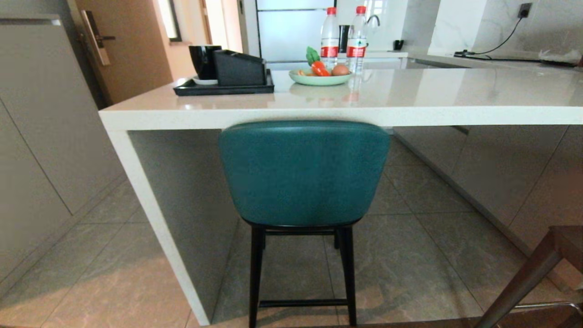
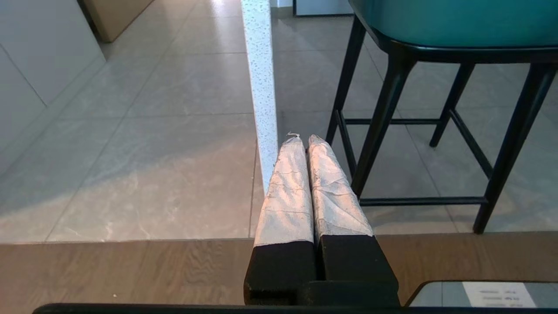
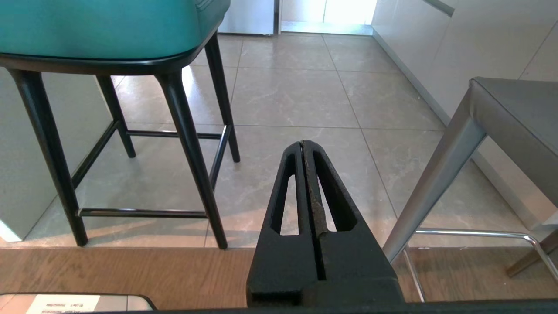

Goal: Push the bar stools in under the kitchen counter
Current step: Push the gray chair back under the dining table

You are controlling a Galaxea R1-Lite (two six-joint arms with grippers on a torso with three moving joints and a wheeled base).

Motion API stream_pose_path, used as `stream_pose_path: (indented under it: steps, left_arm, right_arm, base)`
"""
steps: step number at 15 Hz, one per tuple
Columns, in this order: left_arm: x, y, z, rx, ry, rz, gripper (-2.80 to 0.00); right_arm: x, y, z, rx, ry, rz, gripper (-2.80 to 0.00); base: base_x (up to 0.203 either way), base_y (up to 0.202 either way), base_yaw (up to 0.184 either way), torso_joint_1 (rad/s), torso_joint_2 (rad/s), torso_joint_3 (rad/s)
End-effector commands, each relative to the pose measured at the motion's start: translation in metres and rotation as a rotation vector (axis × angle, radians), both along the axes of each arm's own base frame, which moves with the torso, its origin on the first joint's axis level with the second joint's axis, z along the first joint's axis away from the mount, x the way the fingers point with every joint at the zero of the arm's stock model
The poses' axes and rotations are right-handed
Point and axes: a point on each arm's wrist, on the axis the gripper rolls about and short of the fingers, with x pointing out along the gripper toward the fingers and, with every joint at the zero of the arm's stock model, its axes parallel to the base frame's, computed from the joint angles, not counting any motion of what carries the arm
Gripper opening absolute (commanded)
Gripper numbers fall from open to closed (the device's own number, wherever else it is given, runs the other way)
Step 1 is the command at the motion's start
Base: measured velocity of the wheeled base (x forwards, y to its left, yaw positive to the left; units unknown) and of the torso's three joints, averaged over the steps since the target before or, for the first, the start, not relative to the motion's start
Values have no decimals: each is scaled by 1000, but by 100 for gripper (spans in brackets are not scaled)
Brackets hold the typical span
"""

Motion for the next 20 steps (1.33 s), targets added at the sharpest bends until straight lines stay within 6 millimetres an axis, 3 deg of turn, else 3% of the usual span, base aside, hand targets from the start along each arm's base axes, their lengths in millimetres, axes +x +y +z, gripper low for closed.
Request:
stream_pose_path:
  steps: [1, 20]
  left_arm:
    - [0, 0, 0, 0, 5, -1, -280]
    - [0, 0, 0, 5, 5, -1, -280]
  right_arm:
    - [0, 0, -1, 0, 6, -1, -280]
    - [1, -1, -1, 65, 5, -30, -280]
  base:
    - [0, 0, 0, 0, 0, 0]
    - [-186, 0, -1, 1, 3, 3]
